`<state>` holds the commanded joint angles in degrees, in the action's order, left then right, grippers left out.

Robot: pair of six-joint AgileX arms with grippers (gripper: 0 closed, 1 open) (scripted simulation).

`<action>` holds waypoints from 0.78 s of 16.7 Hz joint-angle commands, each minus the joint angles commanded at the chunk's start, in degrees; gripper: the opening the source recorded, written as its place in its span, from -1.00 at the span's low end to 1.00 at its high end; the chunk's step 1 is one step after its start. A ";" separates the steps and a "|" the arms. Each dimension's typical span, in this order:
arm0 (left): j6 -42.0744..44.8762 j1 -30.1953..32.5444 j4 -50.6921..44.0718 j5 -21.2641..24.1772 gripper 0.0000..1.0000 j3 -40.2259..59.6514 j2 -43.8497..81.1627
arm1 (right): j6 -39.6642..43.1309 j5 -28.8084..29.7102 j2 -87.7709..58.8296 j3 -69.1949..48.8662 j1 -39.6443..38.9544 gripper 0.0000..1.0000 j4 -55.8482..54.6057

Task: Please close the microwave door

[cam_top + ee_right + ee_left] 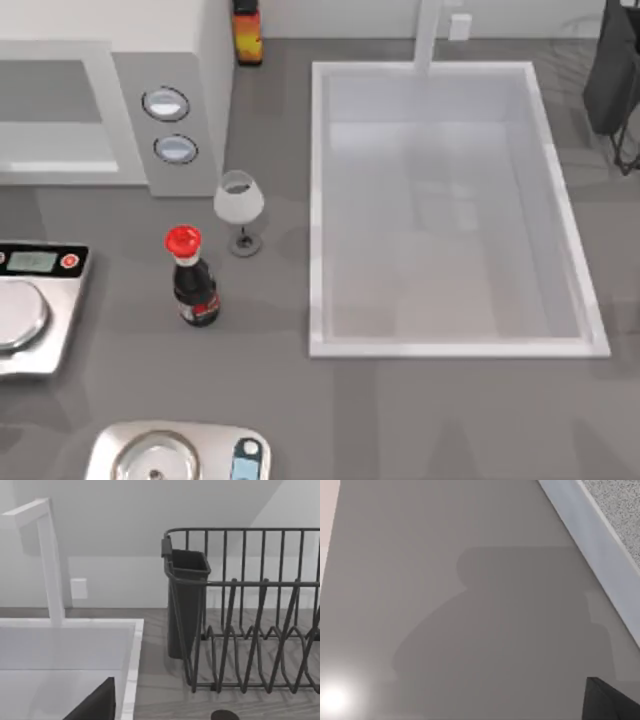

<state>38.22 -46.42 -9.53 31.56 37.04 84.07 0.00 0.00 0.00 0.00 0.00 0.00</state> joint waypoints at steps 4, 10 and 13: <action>-7.44 8.49 1.82 -5.08 -1.00 -5.70 -7.36 | 0.00 0.00 0.00 0.00 0.00 1.00 0.00; -17.34 19.53 4.27 -11.86 -1.00 -13.29 -16.81 | 0.00 0.00 0.00 0.00 0.00 1.00 0.00; -17.37 18.88 4.47 -12.89 -1.00 -10.96 -16.89 | 0.00 0.00 0.00 0.00 0.00 1.00 0.00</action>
<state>20.86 -27.54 -5.07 18.67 26.08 67.18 0.00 0.00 0.00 0.00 0.00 0.00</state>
